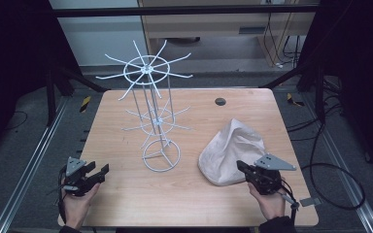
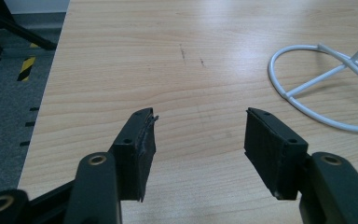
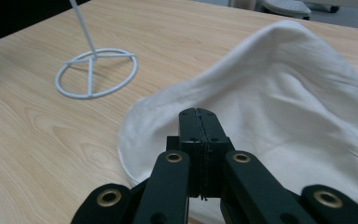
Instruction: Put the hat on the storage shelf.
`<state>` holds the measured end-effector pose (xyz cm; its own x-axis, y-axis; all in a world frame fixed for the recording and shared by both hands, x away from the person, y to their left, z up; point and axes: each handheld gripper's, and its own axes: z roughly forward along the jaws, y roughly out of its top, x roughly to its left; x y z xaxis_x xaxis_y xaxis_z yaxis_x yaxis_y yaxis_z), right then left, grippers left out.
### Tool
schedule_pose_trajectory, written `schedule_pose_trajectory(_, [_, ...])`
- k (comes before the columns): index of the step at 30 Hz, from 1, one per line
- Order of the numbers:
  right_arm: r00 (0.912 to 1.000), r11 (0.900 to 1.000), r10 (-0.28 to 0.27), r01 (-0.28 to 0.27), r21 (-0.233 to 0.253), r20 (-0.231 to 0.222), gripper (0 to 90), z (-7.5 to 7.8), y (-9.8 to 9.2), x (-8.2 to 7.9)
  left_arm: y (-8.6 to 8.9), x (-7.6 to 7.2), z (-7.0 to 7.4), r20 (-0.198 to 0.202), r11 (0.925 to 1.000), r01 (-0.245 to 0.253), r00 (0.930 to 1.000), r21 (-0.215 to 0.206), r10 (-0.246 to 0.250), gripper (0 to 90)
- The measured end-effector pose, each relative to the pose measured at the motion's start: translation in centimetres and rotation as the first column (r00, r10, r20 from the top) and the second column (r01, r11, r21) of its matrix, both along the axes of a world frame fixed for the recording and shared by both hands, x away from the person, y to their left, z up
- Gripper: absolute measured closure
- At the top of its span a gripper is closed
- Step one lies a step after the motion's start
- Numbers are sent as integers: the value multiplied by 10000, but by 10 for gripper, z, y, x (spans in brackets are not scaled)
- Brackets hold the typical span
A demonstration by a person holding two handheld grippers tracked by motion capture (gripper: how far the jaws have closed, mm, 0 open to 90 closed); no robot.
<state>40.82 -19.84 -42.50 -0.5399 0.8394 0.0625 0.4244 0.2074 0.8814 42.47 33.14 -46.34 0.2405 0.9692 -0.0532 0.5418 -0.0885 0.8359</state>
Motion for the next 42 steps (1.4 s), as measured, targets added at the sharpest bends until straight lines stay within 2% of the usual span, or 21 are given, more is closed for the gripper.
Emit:
schedule_pose_trajectory(12, [9976, 9973, 696, -695, -234, 19, 900, 0, 38, 15, 0, 1, -1, -41, 10000, -9, 10000, 35, 10, 392])
schedule_pose_trajectory(17, [9963, 9958, 853, -856, -333, -102, 900, -2, 53, 24, 0, 1, -1, -18, 10000, -10, 10000, 40, 10, 390])
schedule_pose_trajectory(19, [9960, 9955, 866, -874, -356, -235, 900, -5, 61, 33, 0, 1, -1, -18, 10000, 0, 10000, 32, 0, 390])
schedule_pose_trajectory(32, [9940, 9938, 796, -850, -720, -744, 900, -23, 82, 57, -1, 2, -1, -72, 9999, 11, 10000, 126, -10, 378])
schedule_pose_trajectory(42, [9909, 9907, 758, -874, -1041, -1109, 900, -35, 92, 68, 0, 3, -2, -93, 9999, -31, 10000, 109, 32, 369])
